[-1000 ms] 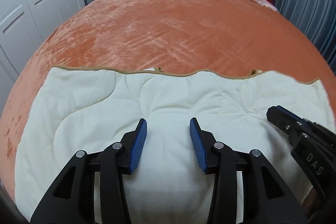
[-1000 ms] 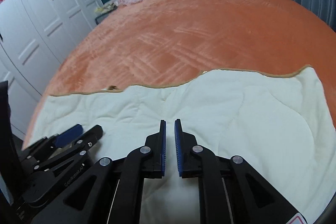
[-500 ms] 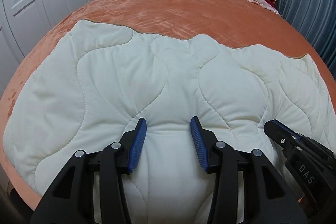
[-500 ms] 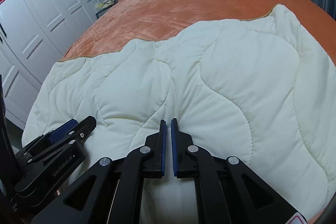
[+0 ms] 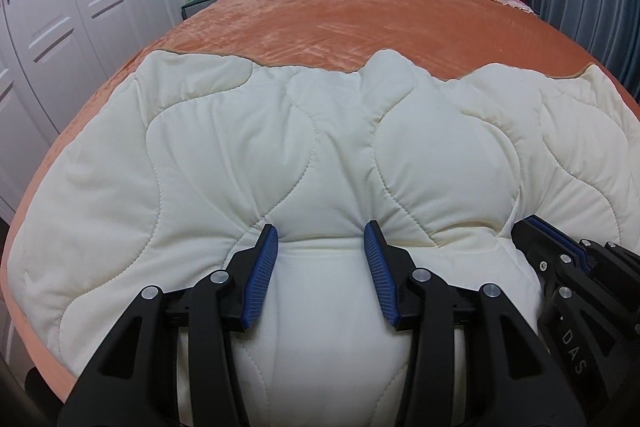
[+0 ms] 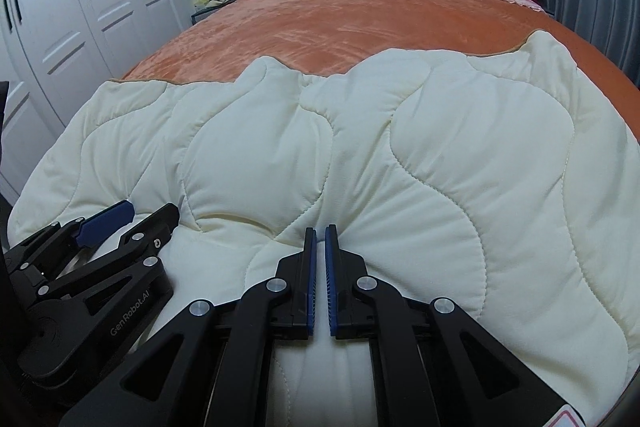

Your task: Fold large clothes

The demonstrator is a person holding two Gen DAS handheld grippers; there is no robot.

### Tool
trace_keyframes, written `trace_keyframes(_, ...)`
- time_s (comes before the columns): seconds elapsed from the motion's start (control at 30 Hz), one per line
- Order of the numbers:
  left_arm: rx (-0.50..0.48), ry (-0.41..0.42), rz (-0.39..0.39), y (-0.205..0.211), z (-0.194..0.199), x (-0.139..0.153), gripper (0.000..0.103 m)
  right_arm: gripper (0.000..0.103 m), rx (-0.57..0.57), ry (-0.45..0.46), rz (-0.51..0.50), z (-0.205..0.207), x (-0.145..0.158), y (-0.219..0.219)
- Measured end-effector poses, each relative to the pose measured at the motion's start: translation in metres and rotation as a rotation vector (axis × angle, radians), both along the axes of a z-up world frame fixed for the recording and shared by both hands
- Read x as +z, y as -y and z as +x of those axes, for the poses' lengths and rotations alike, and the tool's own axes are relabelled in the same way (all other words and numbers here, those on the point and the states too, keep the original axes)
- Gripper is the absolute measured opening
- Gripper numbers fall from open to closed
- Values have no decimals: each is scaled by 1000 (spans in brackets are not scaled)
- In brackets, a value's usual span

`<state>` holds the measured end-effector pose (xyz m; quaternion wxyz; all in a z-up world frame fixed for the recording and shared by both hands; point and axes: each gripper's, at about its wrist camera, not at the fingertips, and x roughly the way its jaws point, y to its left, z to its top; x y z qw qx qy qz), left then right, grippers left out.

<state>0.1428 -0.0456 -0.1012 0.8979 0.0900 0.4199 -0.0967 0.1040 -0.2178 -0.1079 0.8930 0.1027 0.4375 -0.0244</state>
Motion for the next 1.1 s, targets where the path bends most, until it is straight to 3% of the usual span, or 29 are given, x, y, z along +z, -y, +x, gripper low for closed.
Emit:
trace_keyframes(0.13,-14,-51,0,-2,0,13,43,5,-24,-78,61,3,21,0)
trace_keyframes(0.27,-2,-112,-43,-18,-9,25,43,6,6,-98,136,-10,36,-15)
trace_keyframes(0.43,51,-150,-79,-49,-23,41,44,6,48,-135,202,-26,39,-37)
trace_keyframes(0.57,177,-157,-128,-101,-27,53,78,6,78,-155,174,-34,38,-52)
trace_keyframes(0.8,432,-276,-330,-201,-15,31,84,6,74,-195,148,-37,24,-59)
trace_keyframes(0.97,461,-376,-551,-217,-7,2,89,6,77,-212,126,-34,20,-62)
trace_keyframes(1.1,414,-370,-557,-203,6,-1,90,6,85,-214,103,-31,19,-64)
